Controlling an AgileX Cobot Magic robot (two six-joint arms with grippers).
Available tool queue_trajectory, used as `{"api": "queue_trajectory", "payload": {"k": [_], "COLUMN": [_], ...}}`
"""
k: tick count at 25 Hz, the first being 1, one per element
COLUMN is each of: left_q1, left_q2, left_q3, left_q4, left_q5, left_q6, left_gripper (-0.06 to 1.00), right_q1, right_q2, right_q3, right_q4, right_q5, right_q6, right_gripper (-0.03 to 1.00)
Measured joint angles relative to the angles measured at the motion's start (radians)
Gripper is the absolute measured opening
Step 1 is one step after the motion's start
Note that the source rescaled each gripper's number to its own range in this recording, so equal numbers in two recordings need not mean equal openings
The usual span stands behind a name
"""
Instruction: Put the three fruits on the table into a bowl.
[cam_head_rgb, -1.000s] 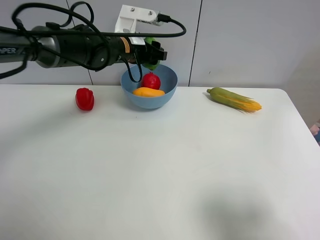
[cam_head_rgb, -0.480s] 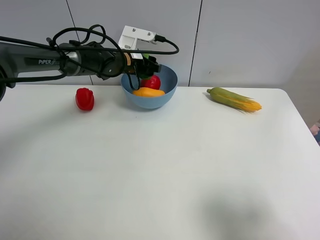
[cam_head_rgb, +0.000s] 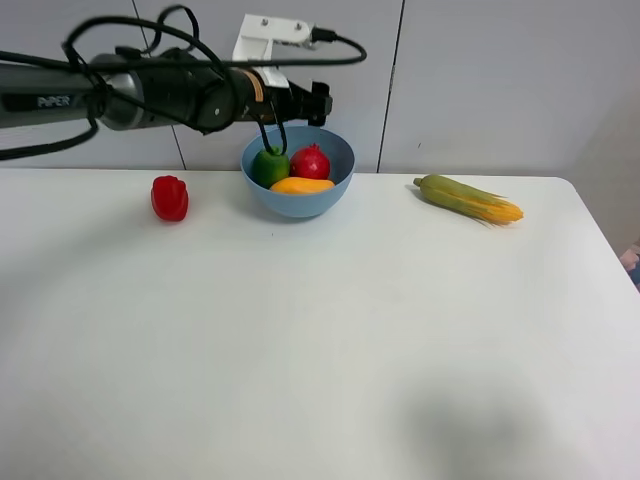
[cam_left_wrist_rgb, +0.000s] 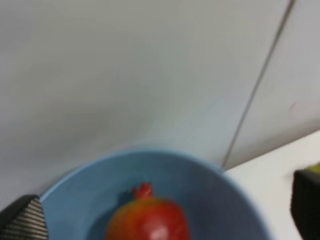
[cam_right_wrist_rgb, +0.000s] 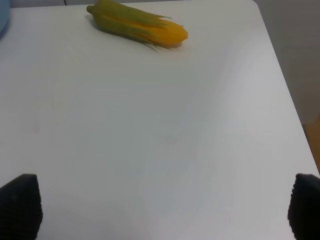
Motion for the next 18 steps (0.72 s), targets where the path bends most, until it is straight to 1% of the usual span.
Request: {"api": "queue_trajectory", "payload": {"k": [3, 5, 6, 7, 10, 13, 16, 18], "left_q1": [-0.026, -0.032, -0.029, -0.021, 0.037, 0.133, 0.228, 0.291], "left_q2": [-0.112, -0.182, -0.216, -0.246, -0.321, -0.392, -0.471, -0.518], "left_q3": [-0.003, -0.003, -0.003, -0.003, -0.003, -0.003, -0.003, -0.003], "left_q4": [-0.026, -0.03, -0.03, -0.032, -0.034, -0.034, -0.034, -0.047], "left_q5": [0.151, 0.311, 0.431, 0.515, 0.784, 0.945, 1.038, 1.074], "left_q6": [0.001, 0.014, 0.04, 0.069, 0.235, 0.414, 0.554, 0.611], "left_gripper": [0.98, 0.98, 0.98, 0.98, 0.98, 0.98, 0.98, 0.98], "right_q1": [0.0, 0.0, 0.0, 0.0, 0.0, 0.0, 0.0, 0.0], "right_q2": [0.0, 0.0, 0.0, 0.0, 0.0, 0.0, 0.0, 0.0], "right_q3": [0.0, 0.0, 0.0, 0.0, 0.0, 0.0, 0.0, 0.0], "right_q4": [0.0, 0.0, 0.0, 0.0, 0.0, 0.0, 0.0, 0.0], "right_q5": [0.0, 0.0, 0.0, 0.0, 0.0, 0.0, 0.0, 0.0], "right_q6": [0.0, 0.0, 0.0, 0.0, 0.0, 0.0, 0.0, 0.0], "right_gripper": [1.0, 1.0, 1.0, 1.0, 1.0, 1.0, 1.0, 1.0]}}
